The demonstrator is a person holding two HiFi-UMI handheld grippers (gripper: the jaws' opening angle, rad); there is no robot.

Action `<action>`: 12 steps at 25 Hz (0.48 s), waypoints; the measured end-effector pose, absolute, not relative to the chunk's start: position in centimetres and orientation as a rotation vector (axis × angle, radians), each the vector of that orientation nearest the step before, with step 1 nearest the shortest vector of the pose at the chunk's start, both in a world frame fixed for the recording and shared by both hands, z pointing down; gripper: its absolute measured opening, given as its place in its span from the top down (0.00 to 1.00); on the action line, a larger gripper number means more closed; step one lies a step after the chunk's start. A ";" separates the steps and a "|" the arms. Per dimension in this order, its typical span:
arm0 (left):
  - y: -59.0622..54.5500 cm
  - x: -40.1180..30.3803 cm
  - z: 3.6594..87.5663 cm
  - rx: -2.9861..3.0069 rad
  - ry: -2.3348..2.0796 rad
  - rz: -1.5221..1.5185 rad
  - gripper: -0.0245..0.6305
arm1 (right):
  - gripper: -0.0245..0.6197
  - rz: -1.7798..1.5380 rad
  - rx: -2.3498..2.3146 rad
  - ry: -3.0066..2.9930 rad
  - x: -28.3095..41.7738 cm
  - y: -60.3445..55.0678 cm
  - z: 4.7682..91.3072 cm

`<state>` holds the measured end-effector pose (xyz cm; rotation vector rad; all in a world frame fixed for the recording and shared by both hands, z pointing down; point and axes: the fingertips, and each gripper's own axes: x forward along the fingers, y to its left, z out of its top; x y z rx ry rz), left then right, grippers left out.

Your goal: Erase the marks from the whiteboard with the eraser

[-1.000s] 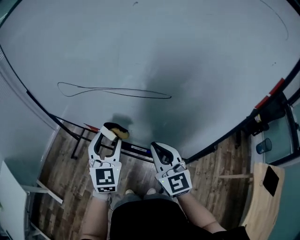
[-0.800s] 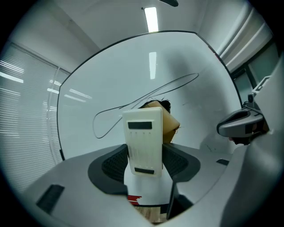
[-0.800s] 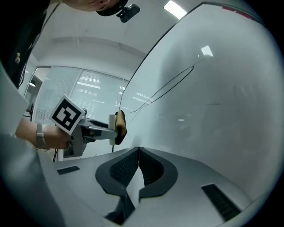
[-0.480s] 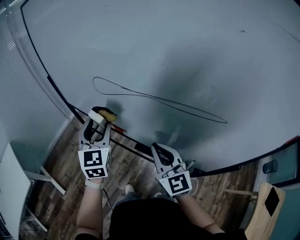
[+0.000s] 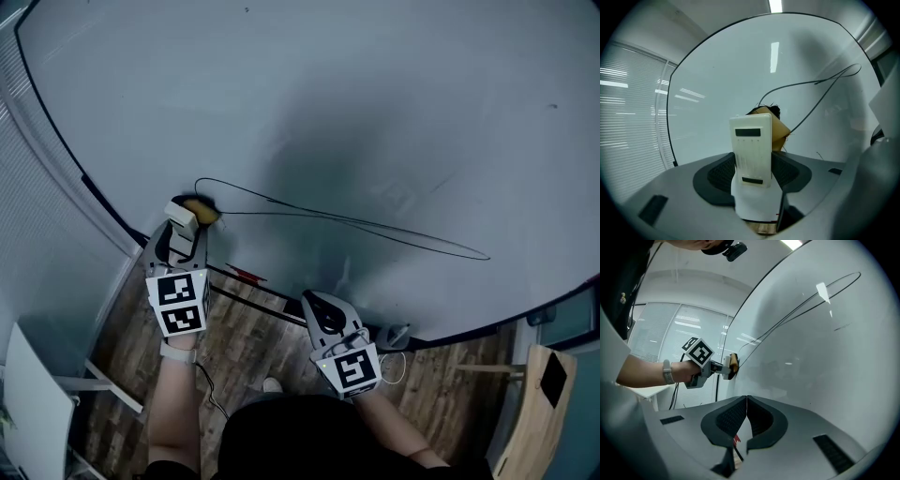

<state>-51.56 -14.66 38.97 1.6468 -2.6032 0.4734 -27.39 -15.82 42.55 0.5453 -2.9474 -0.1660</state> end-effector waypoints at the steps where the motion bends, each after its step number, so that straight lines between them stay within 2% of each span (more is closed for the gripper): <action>1: -15.1 -51.8 39.0 1.651 -2.593 0.493 0.57 | 0.92 -0.154 0.559 -2.941 -27.5 -16.0 42.8; 12: -17.4 -51.6 39.1 1.601 -2.570 0.596 0.58 | 0.92 -0.122 0.608 -2.901 -26.4 -17.0 43.9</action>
